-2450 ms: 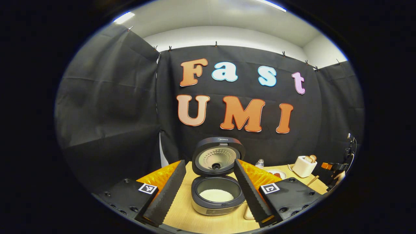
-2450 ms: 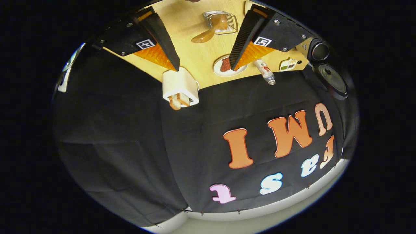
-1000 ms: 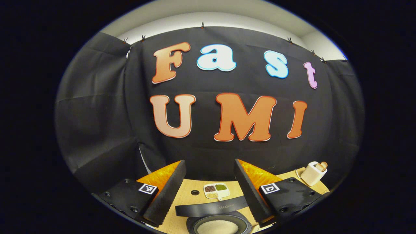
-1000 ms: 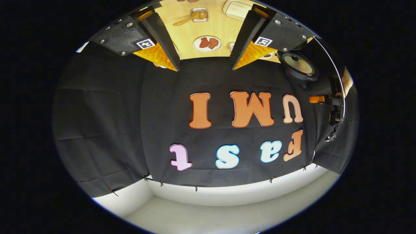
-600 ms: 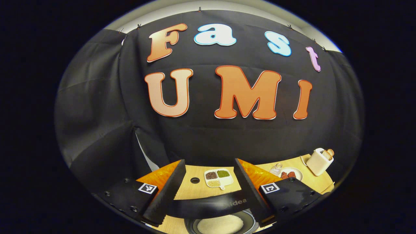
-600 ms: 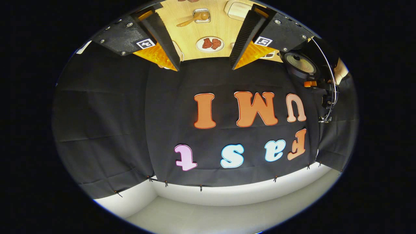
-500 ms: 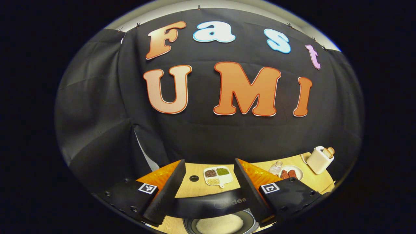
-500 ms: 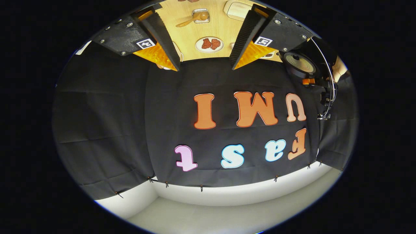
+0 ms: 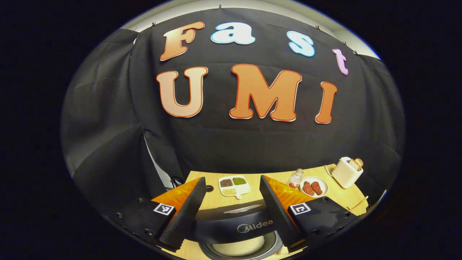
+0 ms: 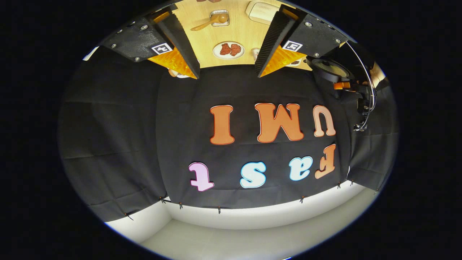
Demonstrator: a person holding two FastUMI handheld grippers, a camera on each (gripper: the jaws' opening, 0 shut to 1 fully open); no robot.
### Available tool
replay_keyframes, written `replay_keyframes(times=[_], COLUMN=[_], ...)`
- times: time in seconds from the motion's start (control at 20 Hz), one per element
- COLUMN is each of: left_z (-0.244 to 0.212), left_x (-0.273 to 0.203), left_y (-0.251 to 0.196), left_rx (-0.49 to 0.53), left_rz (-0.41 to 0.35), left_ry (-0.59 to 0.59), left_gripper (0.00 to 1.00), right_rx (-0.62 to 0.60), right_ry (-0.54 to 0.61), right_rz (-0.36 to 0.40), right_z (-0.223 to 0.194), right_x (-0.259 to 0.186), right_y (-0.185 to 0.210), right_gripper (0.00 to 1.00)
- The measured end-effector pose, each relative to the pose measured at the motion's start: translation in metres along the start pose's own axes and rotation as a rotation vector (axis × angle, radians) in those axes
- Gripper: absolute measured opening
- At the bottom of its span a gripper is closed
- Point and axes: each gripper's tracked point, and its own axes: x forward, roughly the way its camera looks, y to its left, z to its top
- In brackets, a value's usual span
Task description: Close the left gripper, press the button to open the rice cooker; take a wooden spoon from the chopstick holder with the right hand, scoop a spoonful of rice and pour it into the rice cooker, then put the wooden spoon back into the chopstick holder.
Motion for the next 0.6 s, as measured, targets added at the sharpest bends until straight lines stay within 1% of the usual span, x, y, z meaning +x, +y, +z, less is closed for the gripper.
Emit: replay_keyframes(times=[0.1, 0.3, 0.4, 0.5, 0.6], left_z=[-0.025, -0.084, -0.113, -0.139, -0.151], left_x=[-0.019, -0.046, -0.050, -0.052, -0.054], left_y=[-0.008, -0.023, -0.027, -0.026, -0.029], left_rx=[-0.001, 0.035, 0.029, 0.017, 0.023], left_rz=[-0.022, -0.045, -0.054, -0.043, -0.037], left_ry=[0.005, 0.035, 0.049, 0.054, 0.029], left_gripper=[0.99, 1.00, 1.00, 1.00, 1.00], right_rx=[0.010, 0.011, 0.026, 0.030, 0.013], right_ry=[0.002, 0.015, 0.024, 0.033, 0.038], right_rz=[0.022, 0.053, 0.070, 0.088, 0.092], right_z=[-0.002, -0.009, -0.012, -0.017, -0.021], right_x=[-0.001, -0.004, -0.005, -0.008, -0.010], right_y=[0.008, 0.018, 0.025, 0.031, 0.030], right_gripper=[0.95, 0.95, 0.95, 0.95, 0.95])
